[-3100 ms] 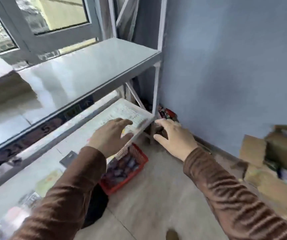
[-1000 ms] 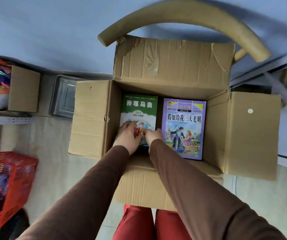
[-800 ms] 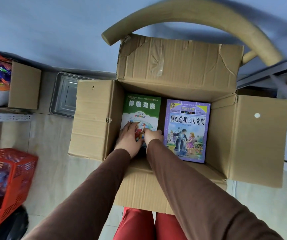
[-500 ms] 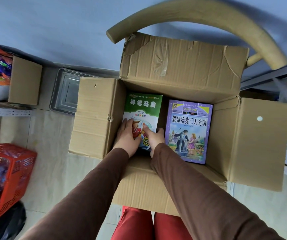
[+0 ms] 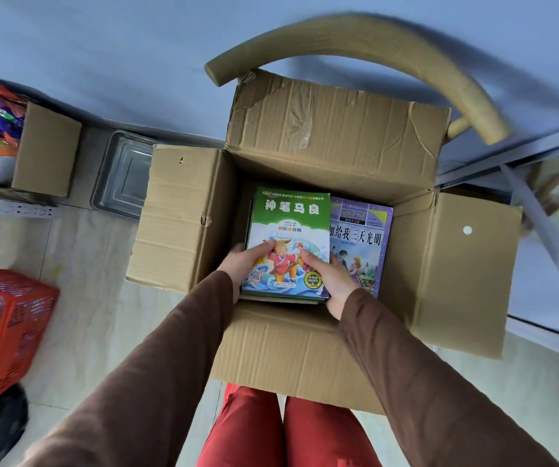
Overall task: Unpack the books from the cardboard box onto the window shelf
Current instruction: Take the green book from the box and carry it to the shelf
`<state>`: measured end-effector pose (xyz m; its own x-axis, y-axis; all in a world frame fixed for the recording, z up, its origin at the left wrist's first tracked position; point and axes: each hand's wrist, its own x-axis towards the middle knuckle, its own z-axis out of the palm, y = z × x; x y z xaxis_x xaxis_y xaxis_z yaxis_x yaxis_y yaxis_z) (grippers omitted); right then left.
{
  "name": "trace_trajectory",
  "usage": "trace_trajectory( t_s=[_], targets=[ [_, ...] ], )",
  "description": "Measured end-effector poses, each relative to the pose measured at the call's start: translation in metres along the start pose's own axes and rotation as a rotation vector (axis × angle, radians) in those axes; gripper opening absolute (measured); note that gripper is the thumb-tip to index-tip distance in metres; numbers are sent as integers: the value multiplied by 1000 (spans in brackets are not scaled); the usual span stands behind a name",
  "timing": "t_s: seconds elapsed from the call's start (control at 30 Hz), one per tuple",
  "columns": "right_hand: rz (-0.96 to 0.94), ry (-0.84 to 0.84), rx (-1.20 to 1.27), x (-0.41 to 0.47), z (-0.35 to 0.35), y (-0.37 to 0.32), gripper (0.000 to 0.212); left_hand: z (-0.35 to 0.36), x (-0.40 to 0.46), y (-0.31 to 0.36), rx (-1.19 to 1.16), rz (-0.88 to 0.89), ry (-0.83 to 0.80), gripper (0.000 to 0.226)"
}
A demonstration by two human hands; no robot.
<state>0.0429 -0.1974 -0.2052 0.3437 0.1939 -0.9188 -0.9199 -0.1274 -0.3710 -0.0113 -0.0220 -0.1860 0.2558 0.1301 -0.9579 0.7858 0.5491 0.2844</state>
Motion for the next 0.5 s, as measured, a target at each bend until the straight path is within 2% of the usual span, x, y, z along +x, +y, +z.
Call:
trace_trajectory(
  t_s=[0.13,0.23,0.33,0.5],
  targets=[
    [-90,-38,-40,-39,8,-17,53,8,-45,3,-64,172,46,57],
    [-163,-97,-121,-80,26,-38,53,0,-97,8,-112,274,73,52],
    [-210,-183,-227,-127,57,-56,62,-24,-154,13,-202,374,101,46],
    [-202,-359,-272,-204,141,-59,39,-96,-247,3,-358,504,207,45]
  ],
)
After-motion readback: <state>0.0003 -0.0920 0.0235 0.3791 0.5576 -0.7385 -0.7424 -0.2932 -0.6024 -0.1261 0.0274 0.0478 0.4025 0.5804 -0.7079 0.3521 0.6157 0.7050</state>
